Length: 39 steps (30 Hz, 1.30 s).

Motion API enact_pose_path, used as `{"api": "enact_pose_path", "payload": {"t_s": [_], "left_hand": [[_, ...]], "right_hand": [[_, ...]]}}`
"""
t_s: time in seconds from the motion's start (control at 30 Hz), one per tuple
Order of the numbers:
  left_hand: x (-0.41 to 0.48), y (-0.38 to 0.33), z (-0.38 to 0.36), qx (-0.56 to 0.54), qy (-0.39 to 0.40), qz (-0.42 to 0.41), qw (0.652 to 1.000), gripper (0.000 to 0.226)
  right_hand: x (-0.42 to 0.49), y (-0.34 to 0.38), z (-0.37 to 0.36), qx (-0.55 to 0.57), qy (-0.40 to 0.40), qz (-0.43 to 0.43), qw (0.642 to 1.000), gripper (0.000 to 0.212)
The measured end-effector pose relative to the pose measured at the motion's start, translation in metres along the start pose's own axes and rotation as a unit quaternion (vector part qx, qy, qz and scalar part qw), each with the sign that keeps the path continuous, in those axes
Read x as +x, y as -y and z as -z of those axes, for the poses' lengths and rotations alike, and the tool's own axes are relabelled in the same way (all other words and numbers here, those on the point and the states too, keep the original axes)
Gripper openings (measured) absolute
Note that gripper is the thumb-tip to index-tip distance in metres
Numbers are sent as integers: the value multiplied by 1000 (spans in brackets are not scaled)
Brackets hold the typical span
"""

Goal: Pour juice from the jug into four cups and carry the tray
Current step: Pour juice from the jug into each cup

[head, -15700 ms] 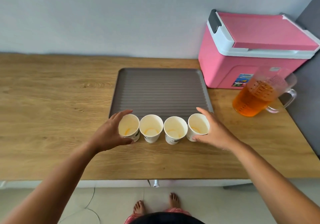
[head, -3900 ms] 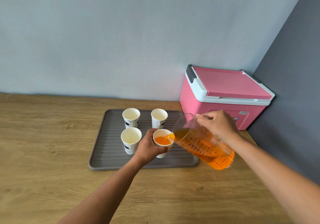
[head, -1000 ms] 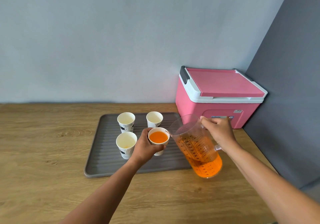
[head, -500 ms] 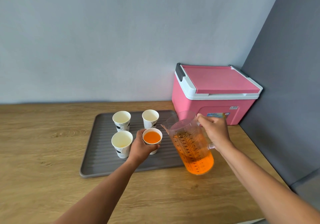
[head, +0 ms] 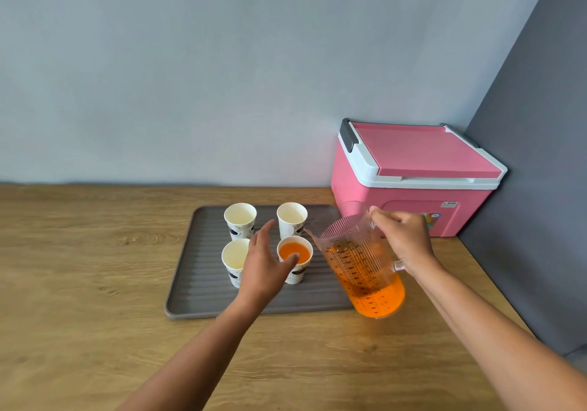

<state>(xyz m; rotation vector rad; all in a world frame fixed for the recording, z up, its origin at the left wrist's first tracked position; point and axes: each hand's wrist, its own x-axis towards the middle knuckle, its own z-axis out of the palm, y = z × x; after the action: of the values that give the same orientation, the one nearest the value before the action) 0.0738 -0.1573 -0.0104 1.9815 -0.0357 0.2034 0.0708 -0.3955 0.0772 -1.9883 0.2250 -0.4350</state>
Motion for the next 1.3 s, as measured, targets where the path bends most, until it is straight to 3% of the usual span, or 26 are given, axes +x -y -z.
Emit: {"api": "enact_pose_path", "payload": {"t_s": [0.1, 0.2, 0.33, 0.47, 0.57, 0.77, 1.03, 1.2, 1.3], "left_hand": [[-3, -7, 27, -11, -72, -59, 996, 66], [-1, 5, 51, 85, -114, -51, 988, 80], [2, 39, 62, 145, -44, 48, 987, 117], [1, 64, 63, 104, 17, 114, 988, 129], [0, 75, 60, 54, 12, 131, 990, 119], [0, 75, 59, -5, -27, 117, 993, 76], [-12, 46, 70, -109, -19, 79, 991, 71], [-20, 34, 75, -118, -2, 52, 992, 74], [-21, 33, 78, -107, 6, 41, 993, 76]], "right_hand": [[3, 3, -5, -10, 6, 10, 1000, 32], [4, 7, -9, -23, 15, 14, 1000, 39], [2, 17, -16, -36, 26, 34, 998, 47], [-2, 28, -26, -41, 54, 56, 996, 49], [-3, 32, -32, -37, 68, 74, 994, 49], [-2, 33, -40, -29, 75, 89, 993, 47], [-2, 43, -42, -44, 106, 128, 985, 49], [2, 39, -44, -54, 120, 130, 983, 31], [4, 35, -45, -61, 120, 137, 981, 35]]}}
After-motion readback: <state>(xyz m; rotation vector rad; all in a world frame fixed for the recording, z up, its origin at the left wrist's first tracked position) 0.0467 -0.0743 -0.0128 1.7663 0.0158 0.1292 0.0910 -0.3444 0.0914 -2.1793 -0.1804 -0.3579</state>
